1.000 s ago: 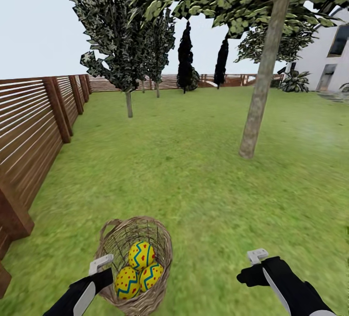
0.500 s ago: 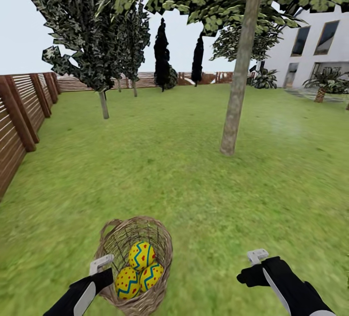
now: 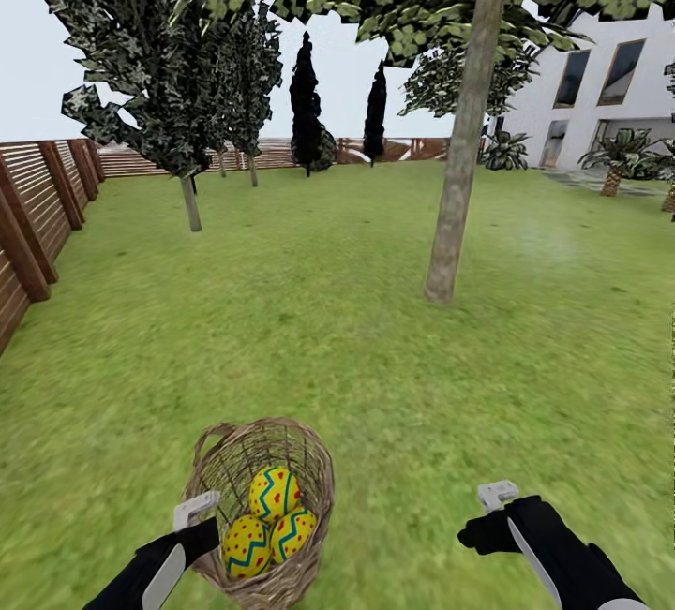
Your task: Take the three Easter eggs out of the wicker basket on the lawn in the garden, then place them on the lawn next to a single tree (choose any tree) so that all three eggs are next to the same tree and none are left in the basket.
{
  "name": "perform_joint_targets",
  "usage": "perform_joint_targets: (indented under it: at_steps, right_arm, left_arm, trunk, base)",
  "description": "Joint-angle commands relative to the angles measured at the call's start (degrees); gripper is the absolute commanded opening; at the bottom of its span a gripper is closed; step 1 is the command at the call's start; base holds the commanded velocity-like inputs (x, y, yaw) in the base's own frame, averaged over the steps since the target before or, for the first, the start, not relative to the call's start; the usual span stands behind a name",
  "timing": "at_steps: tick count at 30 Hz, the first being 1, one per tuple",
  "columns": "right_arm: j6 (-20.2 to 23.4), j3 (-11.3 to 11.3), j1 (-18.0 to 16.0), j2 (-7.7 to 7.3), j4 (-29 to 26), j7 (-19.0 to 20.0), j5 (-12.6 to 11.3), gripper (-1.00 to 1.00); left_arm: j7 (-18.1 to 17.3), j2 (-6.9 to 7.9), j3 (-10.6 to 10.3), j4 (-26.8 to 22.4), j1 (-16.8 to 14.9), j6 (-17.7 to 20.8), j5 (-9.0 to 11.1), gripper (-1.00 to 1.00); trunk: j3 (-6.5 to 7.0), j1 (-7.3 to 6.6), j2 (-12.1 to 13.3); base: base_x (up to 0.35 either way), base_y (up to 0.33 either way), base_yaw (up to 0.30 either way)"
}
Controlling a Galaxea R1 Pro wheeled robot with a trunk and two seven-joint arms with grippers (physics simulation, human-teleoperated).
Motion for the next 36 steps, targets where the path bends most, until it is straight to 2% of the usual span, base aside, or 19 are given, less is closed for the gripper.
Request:
perform_joint_targets:
  at_steps: [1,7,19,36]
  right_arm:
    - [0.28,0.17,-0.05,-0.06,-0.07,0.09,-0.05,1.00]
    - [0.28,0.19,-0.04,-0.06,-0.07,0.09,-0.07,1.00]
    - [0.20,0.13,-0.05,-0.13,-0.07,0.09,-0.07,1.00]
    - [0.23,-0.04,-0.05,-0.14,-0.07,0.17,-0.16,1.00]
  left_arm:
    - [0.25,0.00,0.00,-0.21,0.01,0.32,0.71,-1.00]
    - [0.25,0.00,-0.03,-0.21,-0.01,0.32,0.66,-1.00]
    - [0.25,0.00,-0.03,-0.21,-0.02,0.32,0.71,-1.00]
    - [0.25,0.02,-0.03,-0.13,-0.02,0.39,0.65,-1.00]
  trunk:
    - [-0.15,0.05,-0.08]
    - [-0.54,0.05,-0.08]
    - [-0.58,0.05,-0.08]
    - [-1.15,0.05,-0.08]
  base:
    - [0.327,0.072,-0.194]
    - [0.327,0.072,-0.225]
    - [0.327,0.072,-0.016]
    - [0.327,0.066,-0.285]
